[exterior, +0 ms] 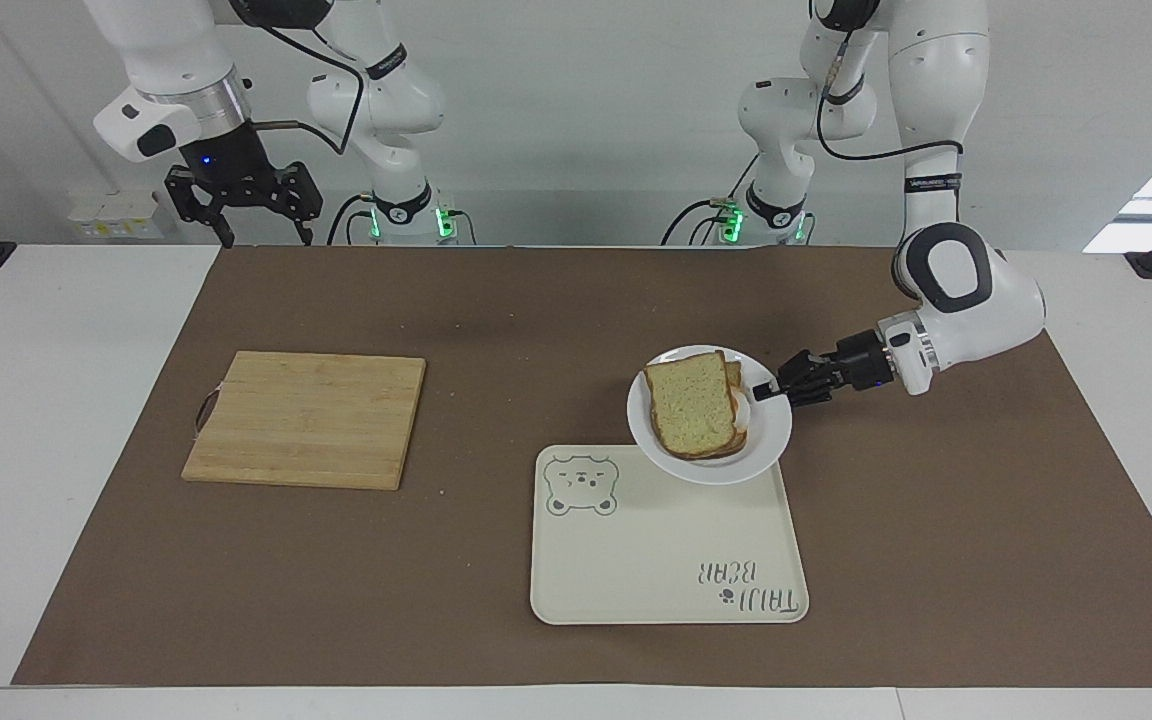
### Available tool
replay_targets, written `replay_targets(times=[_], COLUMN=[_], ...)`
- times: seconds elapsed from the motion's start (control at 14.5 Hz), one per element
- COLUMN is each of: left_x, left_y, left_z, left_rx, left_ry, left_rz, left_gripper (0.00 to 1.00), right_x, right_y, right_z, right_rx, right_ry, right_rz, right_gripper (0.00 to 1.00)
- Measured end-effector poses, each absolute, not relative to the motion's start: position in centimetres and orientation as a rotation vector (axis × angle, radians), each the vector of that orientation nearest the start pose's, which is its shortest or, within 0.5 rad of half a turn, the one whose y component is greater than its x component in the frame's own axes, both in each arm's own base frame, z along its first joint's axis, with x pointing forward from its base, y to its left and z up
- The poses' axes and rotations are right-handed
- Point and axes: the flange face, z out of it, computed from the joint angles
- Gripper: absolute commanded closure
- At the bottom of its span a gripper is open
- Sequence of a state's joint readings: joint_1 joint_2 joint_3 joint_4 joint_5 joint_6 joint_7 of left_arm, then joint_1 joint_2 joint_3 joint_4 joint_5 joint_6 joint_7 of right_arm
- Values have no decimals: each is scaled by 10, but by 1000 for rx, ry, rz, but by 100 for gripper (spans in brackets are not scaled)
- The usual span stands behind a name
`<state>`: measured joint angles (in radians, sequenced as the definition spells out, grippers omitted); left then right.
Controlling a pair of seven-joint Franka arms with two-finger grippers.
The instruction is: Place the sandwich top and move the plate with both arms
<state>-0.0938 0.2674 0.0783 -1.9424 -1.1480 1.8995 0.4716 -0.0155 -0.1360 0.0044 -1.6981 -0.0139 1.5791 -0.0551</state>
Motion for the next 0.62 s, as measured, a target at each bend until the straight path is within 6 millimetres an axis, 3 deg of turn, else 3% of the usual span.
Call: replay_targets(times=[0.21, 0.41, 0.62], left_x=[635, 665, 676], left_y=[-83, -88, -105], left_z=[354, 325, 296], left_rx=[2122, 2143, 2181], left_ry=[153, 171, 195], left_rz=[-45, -30, -5], left_gripper=[100, 100, 100], right_x=[512, 512, 512], right_y=[-7, -7, -7], right_z=[638, 638, 638], right_rx=[-3156, -3156, -3156], right_ry=[-70, -70, -70], right_rz=[-27, -27, -27], right_gripper=[0, 0, 0])
